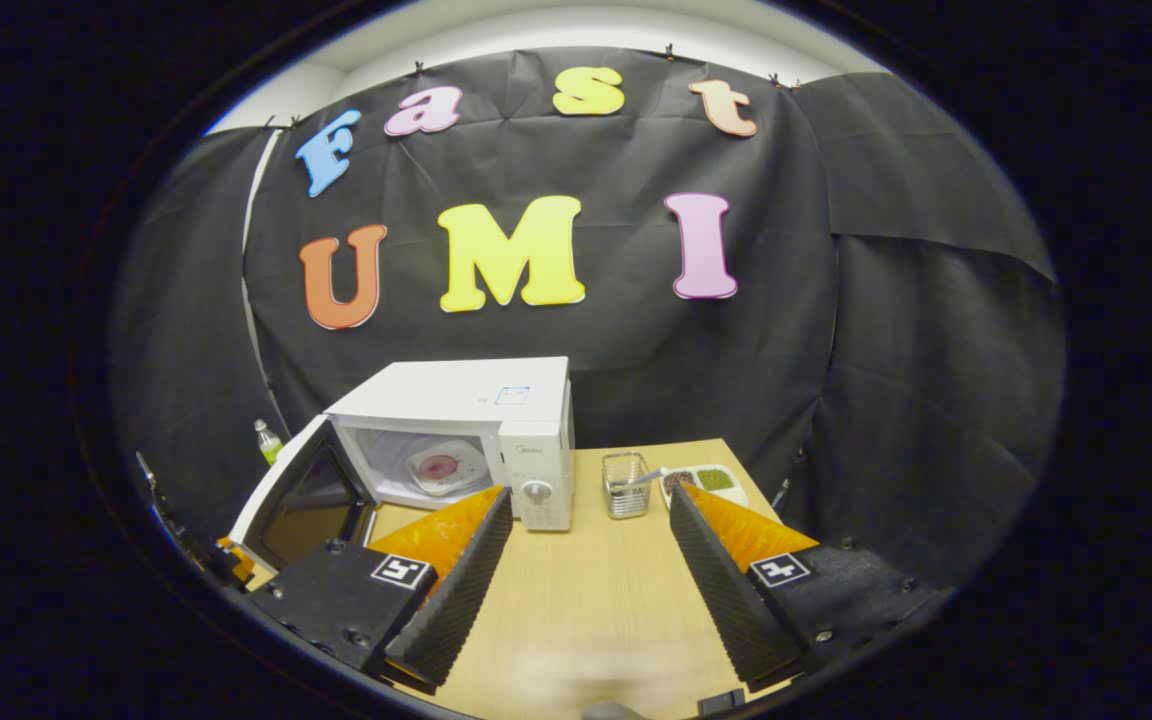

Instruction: Open the microwave oven with the left hand, put the food in, and close the microwave oven.

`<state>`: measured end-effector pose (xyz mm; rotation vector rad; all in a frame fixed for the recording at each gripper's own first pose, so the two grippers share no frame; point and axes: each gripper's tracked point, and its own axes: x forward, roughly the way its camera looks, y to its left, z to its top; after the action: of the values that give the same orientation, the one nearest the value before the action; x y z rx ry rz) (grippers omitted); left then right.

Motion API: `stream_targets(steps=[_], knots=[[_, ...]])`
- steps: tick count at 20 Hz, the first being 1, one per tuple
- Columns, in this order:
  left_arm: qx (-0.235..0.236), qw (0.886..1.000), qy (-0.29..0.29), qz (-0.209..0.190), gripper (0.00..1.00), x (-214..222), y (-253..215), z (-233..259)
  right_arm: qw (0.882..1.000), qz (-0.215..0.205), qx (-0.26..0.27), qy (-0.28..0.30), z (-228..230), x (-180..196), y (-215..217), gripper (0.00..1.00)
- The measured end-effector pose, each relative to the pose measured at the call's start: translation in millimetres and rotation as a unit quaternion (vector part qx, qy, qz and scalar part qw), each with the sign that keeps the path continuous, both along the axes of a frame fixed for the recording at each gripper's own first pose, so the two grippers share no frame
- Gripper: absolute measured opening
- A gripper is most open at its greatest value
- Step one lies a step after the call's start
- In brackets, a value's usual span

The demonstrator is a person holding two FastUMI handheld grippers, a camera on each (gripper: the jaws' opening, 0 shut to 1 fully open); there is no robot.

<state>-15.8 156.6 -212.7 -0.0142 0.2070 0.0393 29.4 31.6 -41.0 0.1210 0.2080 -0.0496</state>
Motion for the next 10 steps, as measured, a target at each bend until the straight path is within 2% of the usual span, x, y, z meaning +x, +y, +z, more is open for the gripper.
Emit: stream_targets(steps=[5, 6, 8, 9, 10], knots=[[-0.004, 0.999, -0.005, -0.050, 0.00, 12.7, -51.9, 8.5, 1.000, -0.003, -0.010, -0.001, 2.4, -3.1, -9.2, 1.00], [-0.004, 0.998, -0.006, -0.059, 0.00, 17.5, -62.1, 9.5, 1.000, -0.005, -0.013, -0.001, 2.0, -3.3, -11.8, 0.92], [-0.006, 0.997, -0.007, -0.077, 0.00, 25.1, -81.6, 12.2, 1.000, -0.009, -0.018, -0.002, 2.9, -3.6, -20.2, 0.92], [-0.008, 0.996, -0.007, -0.084, 0.00, 28.5, -91.2, 13.7, 1.000, -0.011, -0.019, -0.001, 2.8, -3.9, -24.1, 1.00], [-0.008, 0.996, -0.006, -0.093, 0.00, 32.6, -99.8, 14.4, 1.000, -0.013, -0.017, -0.001, 2.8, -4.5, -27.1, 0.92]])
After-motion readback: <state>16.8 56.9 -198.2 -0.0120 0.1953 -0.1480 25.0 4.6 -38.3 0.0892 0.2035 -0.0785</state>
